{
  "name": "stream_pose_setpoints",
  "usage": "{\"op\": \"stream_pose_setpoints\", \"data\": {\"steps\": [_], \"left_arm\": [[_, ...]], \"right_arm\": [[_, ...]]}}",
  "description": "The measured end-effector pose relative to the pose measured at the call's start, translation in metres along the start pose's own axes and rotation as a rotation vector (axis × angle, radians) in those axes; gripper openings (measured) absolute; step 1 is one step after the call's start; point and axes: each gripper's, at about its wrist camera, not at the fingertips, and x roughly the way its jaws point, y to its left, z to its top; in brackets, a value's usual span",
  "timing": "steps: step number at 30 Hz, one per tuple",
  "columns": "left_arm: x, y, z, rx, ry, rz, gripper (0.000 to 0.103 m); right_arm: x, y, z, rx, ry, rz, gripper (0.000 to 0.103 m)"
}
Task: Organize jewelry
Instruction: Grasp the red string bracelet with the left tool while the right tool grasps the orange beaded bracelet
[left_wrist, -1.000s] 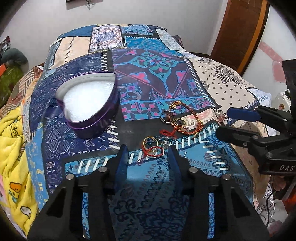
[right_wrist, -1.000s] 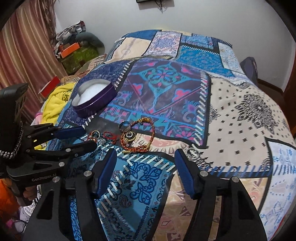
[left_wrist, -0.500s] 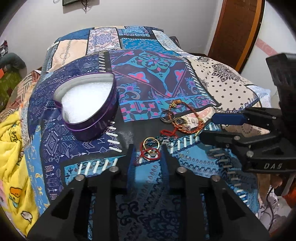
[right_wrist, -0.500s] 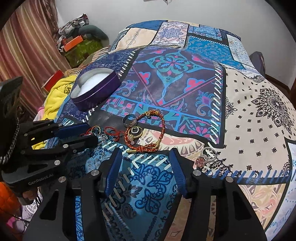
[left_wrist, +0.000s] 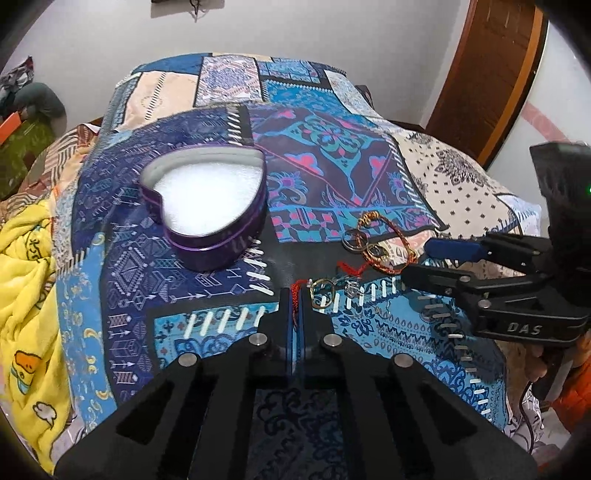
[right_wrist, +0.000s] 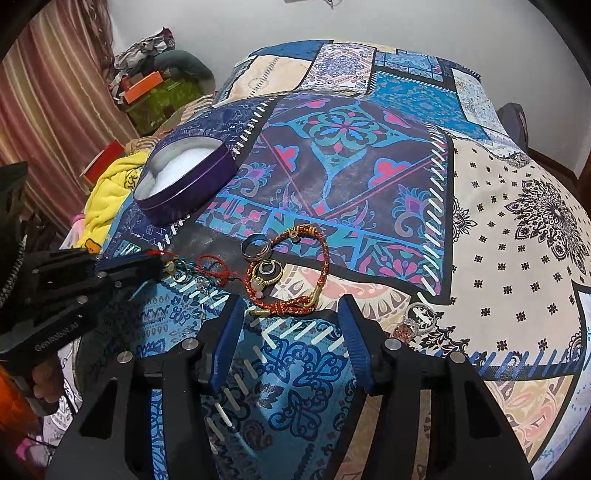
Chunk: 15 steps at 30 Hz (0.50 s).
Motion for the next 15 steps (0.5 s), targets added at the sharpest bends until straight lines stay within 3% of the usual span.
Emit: {"op": "stream_pose_setpoints", "data": {"steps": [6,10,15], "left_arm": [[-0.022,0.001,0.01,-0.012,-0.069,0.007,0.001],[-0.034,0.003,0.016,-0.021,-0.112,0.01,0.001],[-0.045,0.004,0.023,-0.035,-0.151,0.016,0.001]], "right_arm": [[0.003,-0.002,0.001,0.008,-0.001,-0.008,0.035],[0.005,-0.002,0.002,0.011,0.0,0.004,0.02],[0.002,0.001,0.001,0.013,-0.014,0.012,0.019]]}}
